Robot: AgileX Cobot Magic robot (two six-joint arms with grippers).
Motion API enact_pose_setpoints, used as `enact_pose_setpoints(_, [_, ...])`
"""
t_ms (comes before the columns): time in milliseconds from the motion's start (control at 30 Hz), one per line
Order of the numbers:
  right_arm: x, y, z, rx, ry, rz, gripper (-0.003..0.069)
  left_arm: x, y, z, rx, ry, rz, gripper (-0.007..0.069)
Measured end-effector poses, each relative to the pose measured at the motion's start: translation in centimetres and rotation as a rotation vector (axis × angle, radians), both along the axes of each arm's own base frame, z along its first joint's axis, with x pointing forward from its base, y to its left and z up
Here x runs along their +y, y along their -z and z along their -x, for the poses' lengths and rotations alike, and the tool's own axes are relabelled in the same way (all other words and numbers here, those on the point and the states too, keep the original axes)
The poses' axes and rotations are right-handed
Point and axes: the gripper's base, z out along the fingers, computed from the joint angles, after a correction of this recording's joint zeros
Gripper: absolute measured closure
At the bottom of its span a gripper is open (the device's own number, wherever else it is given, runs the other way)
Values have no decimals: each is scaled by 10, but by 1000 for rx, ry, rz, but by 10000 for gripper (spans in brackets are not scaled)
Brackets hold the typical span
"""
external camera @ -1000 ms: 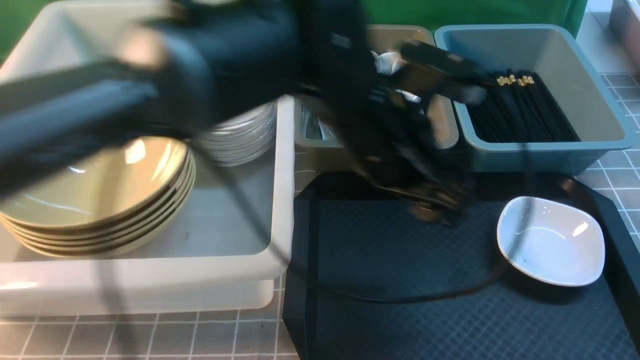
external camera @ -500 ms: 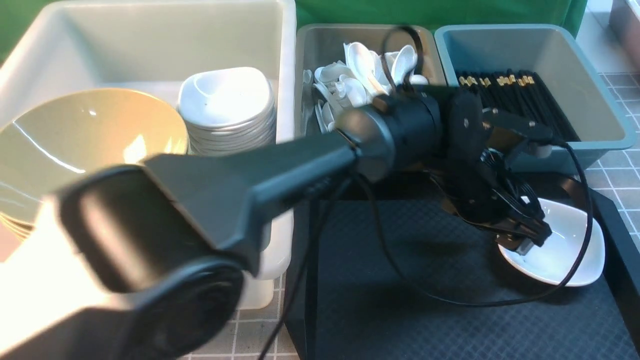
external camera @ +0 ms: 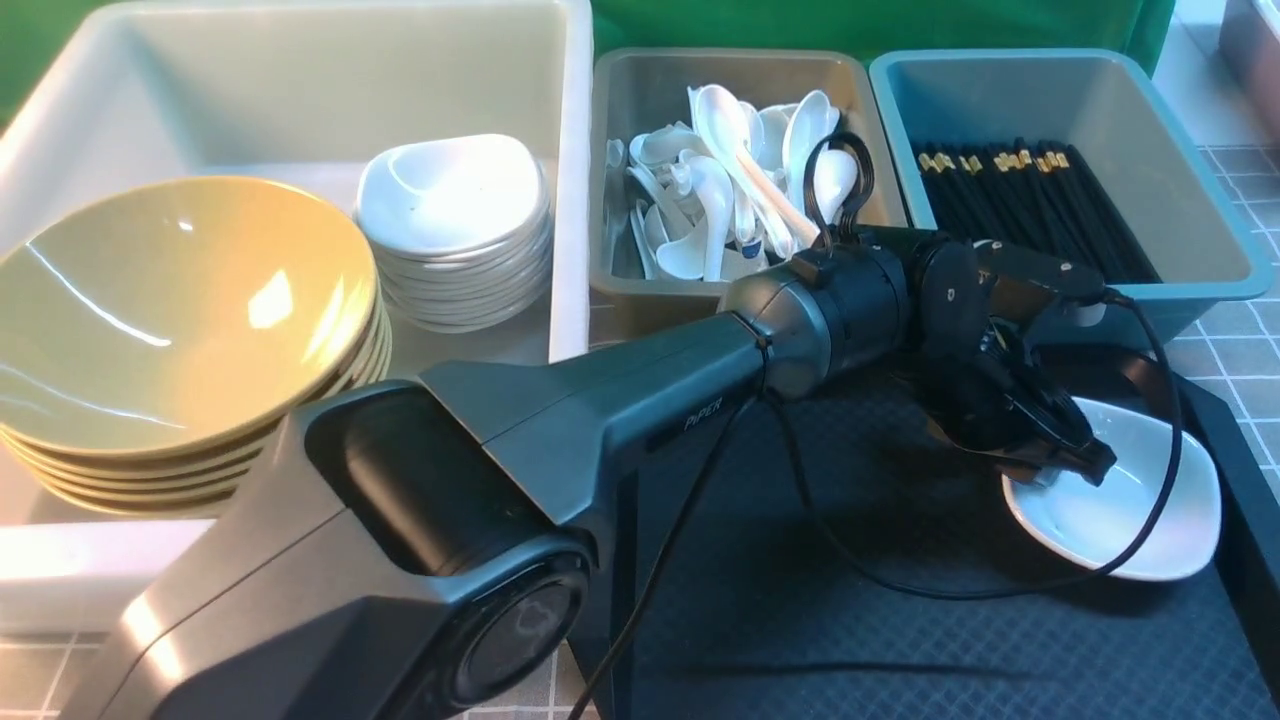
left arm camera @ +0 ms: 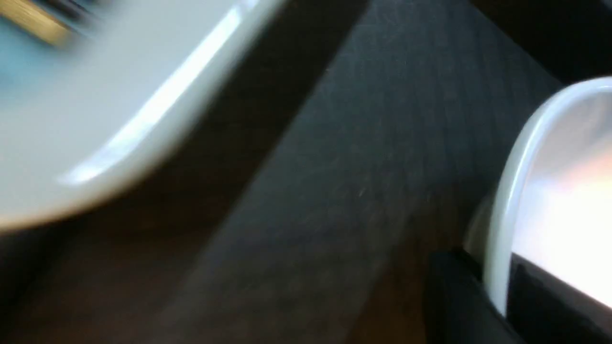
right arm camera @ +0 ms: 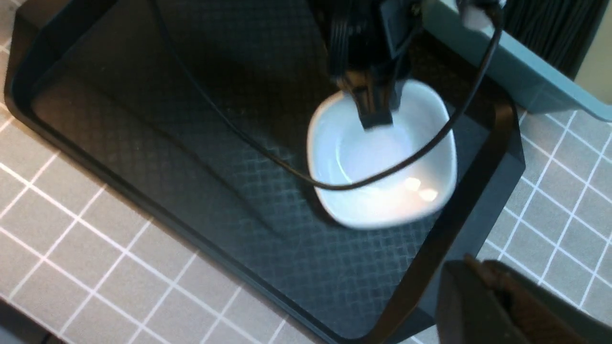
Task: On grey table put chopsticks spoon bowls plates into blue grey white boxes.
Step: 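Grasp the small white bowl on the black tray by its rim with the left gripper, then place the white bowl into the white bin with the other dishes with the left gripper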
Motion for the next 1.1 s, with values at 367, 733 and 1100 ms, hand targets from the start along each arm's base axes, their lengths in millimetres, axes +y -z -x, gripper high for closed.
enact_pose_setpoints(367, [70,-35,-57,18,-346,-124,640,177,-213,-18,-381,-257,-88,619])
enact_pose_setpoints(733, [183,-40,-96,-41,-611,9,637,362,-204,-55,-196,-609,-30,619])
enact_pose_setpoints(1100, [203,-36,-131,-191,-567,60,636,385,-94,-113,-107,-667,131,615])
